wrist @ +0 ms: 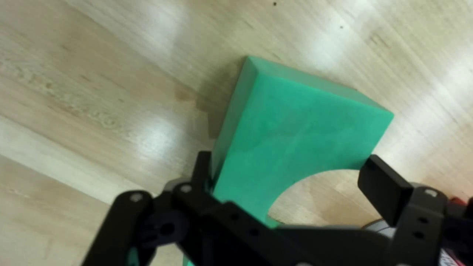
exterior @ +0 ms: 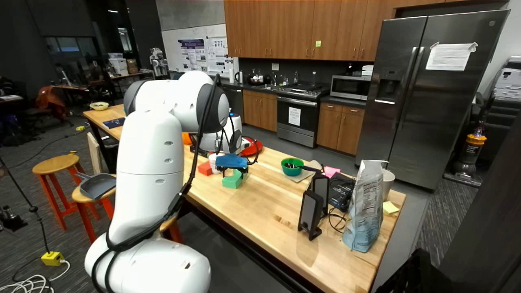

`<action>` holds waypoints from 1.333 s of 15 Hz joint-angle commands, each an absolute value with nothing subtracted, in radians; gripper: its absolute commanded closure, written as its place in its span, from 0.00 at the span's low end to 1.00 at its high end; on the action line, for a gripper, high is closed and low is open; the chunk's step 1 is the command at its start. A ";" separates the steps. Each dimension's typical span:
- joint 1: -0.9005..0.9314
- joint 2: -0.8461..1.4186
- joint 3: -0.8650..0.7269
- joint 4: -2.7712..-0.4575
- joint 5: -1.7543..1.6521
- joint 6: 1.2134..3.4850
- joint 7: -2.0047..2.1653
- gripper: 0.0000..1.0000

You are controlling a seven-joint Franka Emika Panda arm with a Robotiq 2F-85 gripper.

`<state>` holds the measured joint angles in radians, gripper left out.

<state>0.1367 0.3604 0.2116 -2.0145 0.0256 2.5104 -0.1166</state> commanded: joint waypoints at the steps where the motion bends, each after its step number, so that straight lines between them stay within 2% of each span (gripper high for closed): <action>1: 0.147 0.332 0.224 -2.022 0.051 2.486 -0.127 0.00; 5: 0.169 0.331 0.222 -2.025 0.029 2.513 -0.109 0.00; 10: 0.220 0.332 0.119 -2.038 -0.154 2.593 0.023 0.04; 13: 0.242 0.323 0.043 -2.047 -0.273 2.586 0.135 0.00; 20: 0.221 0.280 0.033 -2.039 -0.248 2.266 0.241 0.00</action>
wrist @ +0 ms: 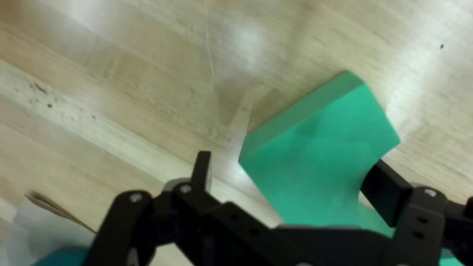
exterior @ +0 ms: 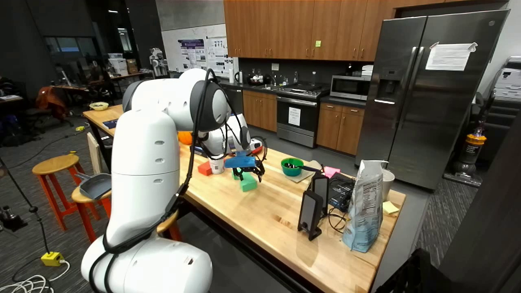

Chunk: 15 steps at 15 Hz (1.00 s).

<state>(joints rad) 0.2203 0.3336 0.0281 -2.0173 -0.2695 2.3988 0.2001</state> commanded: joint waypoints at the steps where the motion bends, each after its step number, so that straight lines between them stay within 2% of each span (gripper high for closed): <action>1: 0.220 0.275 0.037 -2.036 -0.244 2.218 0.254 0.00; 5: 0.199 0.263 0.072 -2.021 -0.147 2.096 0.250 0.00; 10: 0.185 0.248 0.102 -2.046 -0.011 2.187 0.210 0.00; 15: 0.192 0.247 0.096 -2.098 -0.082 2.334 0.150 0.00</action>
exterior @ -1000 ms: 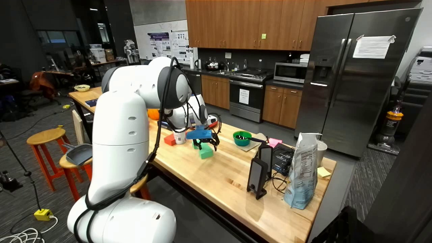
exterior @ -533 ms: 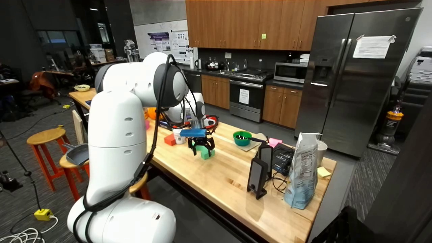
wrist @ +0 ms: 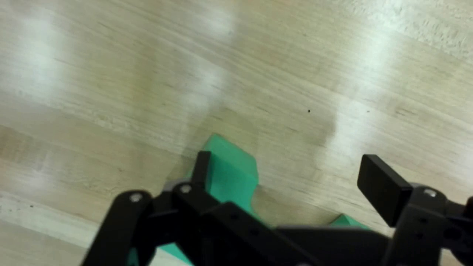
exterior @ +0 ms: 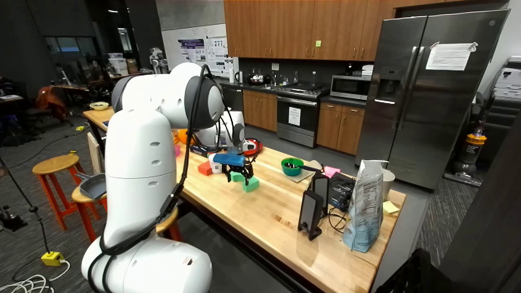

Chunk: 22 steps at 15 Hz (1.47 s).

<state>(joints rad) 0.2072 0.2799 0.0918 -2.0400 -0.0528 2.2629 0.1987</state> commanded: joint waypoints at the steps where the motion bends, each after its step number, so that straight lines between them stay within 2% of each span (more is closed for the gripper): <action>1: 0.191 0.249 0.094 -2.106 -0.091 2.353 0.140 0.00; 9: 0.170 0.223 0.065 -2.104 -0.189 2.398 0.127 0.00; 22: 0.132 0.234 0.057 -2.097 -0.166 2.381 0.143 0.00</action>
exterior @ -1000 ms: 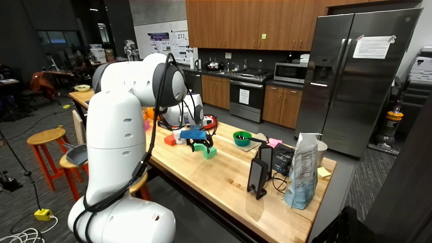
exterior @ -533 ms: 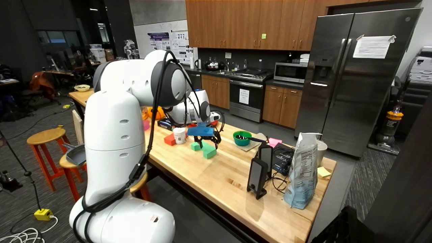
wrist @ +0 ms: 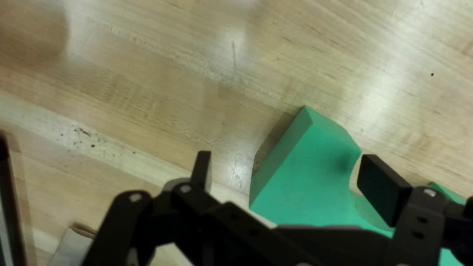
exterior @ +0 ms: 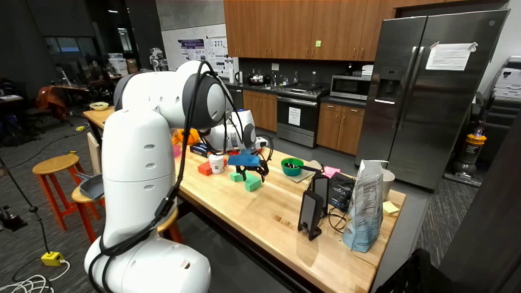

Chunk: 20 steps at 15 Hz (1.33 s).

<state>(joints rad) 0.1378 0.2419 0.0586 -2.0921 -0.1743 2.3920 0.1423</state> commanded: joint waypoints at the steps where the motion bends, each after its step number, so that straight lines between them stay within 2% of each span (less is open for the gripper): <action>1: 0.131 0.237 0.055 -2.094 -0.165 2.377 0.147 0.00; 20: 0.130 0.261 0.098 -2.048 -0.030 2.309 0.127 0.00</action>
<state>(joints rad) 0.1316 0.2491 0.0884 -2.0638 -0.0633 2.3392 0.1477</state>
